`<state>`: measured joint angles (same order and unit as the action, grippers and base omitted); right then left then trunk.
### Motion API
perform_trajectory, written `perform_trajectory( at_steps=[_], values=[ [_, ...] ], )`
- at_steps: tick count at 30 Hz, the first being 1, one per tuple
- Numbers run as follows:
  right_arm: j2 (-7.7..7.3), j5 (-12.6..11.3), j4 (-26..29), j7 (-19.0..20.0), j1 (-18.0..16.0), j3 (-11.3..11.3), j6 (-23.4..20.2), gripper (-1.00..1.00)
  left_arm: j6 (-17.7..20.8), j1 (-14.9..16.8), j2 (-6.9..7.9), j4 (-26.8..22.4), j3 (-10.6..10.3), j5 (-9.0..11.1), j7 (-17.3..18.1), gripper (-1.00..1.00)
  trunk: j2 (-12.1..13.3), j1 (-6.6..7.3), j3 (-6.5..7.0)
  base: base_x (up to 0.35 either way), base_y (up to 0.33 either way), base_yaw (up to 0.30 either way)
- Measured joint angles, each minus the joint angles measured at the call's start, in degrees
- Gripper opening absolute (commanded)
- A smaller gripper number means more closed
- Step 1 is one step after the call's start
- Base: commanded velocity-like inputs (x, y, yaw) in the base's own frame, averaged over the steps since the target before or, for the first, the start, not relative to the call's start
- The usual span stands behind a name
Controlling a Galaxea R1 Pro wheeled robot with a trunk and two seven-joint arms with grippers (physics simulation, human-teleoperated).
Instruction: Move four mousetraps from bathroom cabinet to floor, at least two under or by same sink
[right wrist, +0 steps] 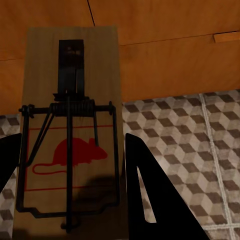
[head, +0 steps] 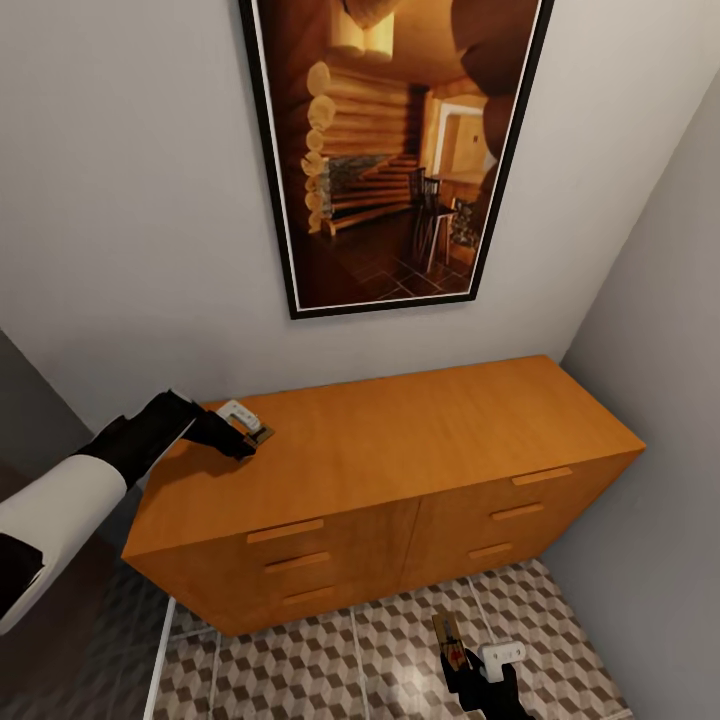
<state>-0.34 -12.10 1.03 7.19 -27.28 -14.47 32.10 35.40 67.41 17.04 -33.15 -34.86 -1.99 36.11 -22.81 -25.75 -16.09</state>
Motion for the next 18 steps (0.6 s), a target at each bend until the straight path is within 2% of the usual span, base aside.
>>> perform_trajectory(
  at_steps=[6, 18],
  values=[
    [0.0, 0.0, 0.0, 0.0, 0.0, 0.0, 0.0, -1.0, -3.3, 0.0, -0.47, 1.9, -0.1, 0.0, 0.0, 1.0, 0.0, 0.0, 0.0, 0.0, 0.0, 0.0],
    [0.0, 0.0, 0.0, 0.0, 0.0, 0.0, 0.0, -1.0, -4.2, 0.0, -0.77, 3.0, -0.1, 0.0, 0.1, 1.0, 0.0, 0.0, 0.0, 0.0, 0.0, 0.0]
  ],
)
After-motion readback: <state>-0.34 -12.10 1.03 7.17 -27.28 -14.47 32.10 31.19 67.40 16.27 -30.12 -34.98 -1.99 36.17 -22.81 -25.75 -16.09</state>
